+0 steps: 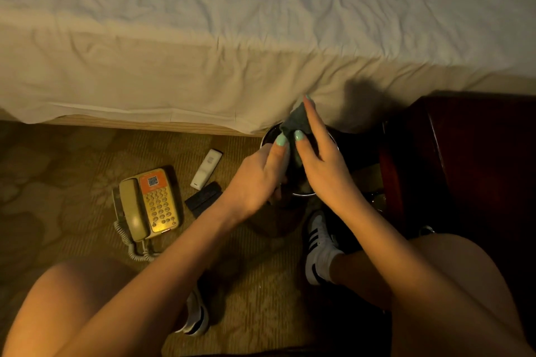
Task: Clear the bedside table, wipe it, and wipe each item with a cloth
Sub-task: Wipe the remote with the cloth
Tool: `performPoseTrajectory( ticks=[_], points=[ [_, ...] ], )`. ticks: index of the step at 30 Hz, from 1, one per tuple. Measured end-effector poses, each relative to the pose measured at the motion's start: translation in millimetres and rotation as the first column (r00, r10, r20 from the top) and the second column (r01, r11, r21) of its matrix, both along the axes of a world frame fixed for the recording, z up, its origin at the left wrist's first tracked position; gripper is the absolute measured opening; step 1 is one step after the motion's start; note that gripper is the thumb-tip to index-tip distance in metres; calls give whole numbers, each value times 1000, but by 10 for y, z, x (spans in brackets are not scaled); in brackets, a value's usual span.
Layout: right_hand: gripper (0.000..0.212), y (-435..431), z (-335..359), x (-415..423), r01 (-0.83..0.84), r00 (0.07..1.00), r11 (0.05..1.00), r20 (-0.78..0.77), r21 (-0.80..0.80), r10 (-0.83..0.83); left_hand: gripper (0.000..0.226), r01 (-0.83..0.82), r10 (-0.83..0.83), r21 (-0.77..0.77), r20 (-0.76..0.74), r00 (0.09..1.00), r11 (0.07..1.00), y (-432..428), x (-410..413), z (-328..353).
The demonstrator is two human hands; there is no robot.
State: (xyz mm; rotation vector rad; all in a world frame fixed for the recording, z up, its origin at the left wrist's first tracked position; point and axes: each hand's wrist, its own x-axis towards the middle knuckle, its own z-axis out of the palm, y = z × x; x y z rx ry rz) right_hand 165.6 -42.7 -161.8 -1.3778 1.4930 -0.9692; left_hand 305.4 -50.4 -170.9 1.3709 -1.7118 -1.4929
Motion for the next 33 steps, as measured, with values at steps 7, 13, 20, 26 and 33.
performPoseTrajectory(
  ticks=[7, 13, 20, 26, 33],
  points=[
    [84, -41, 25, 92, 130, 978, 983, 145, 128, -148, 42, 147, -87, -240, 243, 966, 959, 82, 22, 20],
    [79, -71, 16, 152, 258, 912, 963, 311, 73, -268, 43, 176, -97, -299, 260, 961, 938, 105, -21, 12],
    [40, -98, 36, 102, 481, 804, 875, 371, 52, -464, 44, 188, -129, -299, 205, 970, 936, 110, -181, 6],
    [33, -180, 91, 13, 531, 780, 843, 343, 80, -524, 50, 158, -140, -251, 90, 986, 955, 122, -241, 20],
    [5, -217, 138, -105, 566, 743, 818, 365, 105, -561, 43, 198, -181, -260, 91, 979, 945, 161, -231, -6]
  ],
)
